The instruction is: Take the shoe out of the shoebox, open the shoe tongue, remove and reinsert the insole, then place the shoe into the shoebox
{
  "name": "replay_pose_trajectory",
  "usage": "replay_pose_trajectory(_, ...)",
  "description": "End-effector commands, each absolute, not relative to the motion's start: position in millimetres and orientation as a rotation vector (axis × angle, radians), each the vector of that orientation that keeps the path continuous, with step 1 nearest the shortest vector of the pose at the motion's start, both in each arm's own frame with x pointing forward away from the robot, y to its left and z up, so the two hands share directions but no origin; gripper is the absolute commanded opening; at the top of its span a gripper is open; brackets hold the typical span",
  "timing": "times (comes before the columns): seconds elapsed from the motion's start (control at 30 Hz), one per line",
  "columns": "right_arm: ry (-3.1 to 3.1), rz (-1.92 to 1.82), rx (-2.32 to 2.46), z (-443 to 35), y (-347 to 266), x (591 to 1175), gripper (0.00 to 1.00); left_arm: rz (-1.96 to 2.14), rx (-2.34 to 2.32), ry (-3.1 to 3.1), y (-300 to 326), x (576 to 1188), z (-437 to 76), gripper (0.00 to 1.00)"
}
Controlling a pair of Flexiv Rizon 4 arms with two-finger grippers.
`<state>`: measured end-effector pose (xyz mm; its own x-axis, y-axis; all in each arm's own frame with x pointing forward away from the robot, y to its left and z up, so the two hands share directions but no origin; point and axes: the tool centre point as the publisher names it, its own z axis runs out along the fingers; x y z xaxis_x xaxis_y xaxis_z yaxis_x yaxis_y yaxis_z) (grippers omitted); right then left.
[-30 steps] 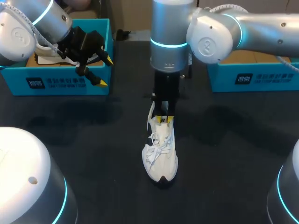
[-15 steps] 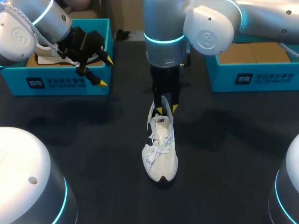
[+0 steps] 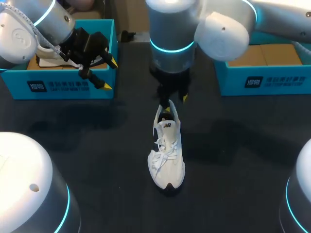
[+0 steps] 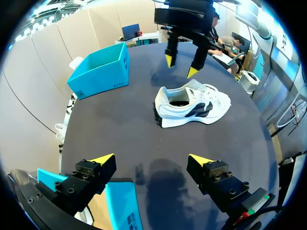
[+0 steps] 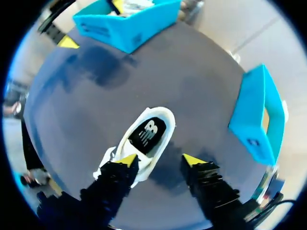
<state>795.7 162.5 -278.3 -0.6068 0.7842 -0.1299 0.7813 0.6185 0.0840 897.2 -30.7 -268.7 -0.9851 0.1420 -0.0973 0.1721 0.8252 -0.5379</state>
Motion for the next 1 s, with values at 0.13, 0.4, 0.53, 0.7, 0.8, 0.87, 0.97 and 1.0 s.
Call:
replay_pose_trajectory(0.13,2.889,0.122,0.656,-284.8,157.9,813.8,0.98,-0.871,0.254,2.953,-31.0,897.3,-268.5,1.00)
replay_pose_trajectory(0.4,2.887,0.156,0.372,-299.3,173.8,832.0,0.91,-0.871,0.254,2.953,-31.0,897.3,-268.5,1.00)
replay_pose_trajectory(0.53,2.877,0.148,0.230,-311.1,186.5,842.0,0.88,-0.871,0.254,2.953,-31.0,897.3,-268.5,1.00)
replay_pose_trajectory(0.7,2.896,0.140,0.134,-328.9,193.7,848.7,0.83,-0.871,0.254,2.953,-31.0,897.3,-268.5,1.00)
replay_pose_trajectory(0.8,2.900,0.158,0.112,-337.3,193.1,851.5,0.84,-0.871,0.254,2.953,-31.0,897.3,-268.5,1.00)
replay_pose_trajectory(0.87,2.903,0.144,0.095,-343.9,190.5,853.8,0.84,-0.871,0.254,2.953,-31.0,897.3,-268.5,1.00)
replay_pose_trajectory(0.97,2.912,0.131,0.082,-353.2,186.3,857.8,0.83,-0.871,0.254,2.953,-31.0,897.3,-268.5,1.00)
replay_pose_trajectory(1.0,2.913,0.128,0.081,-356.1,184.9,858.9,0.82,-0.871,0.254,2.953,-31.0,897.3,-268.5,1.00)
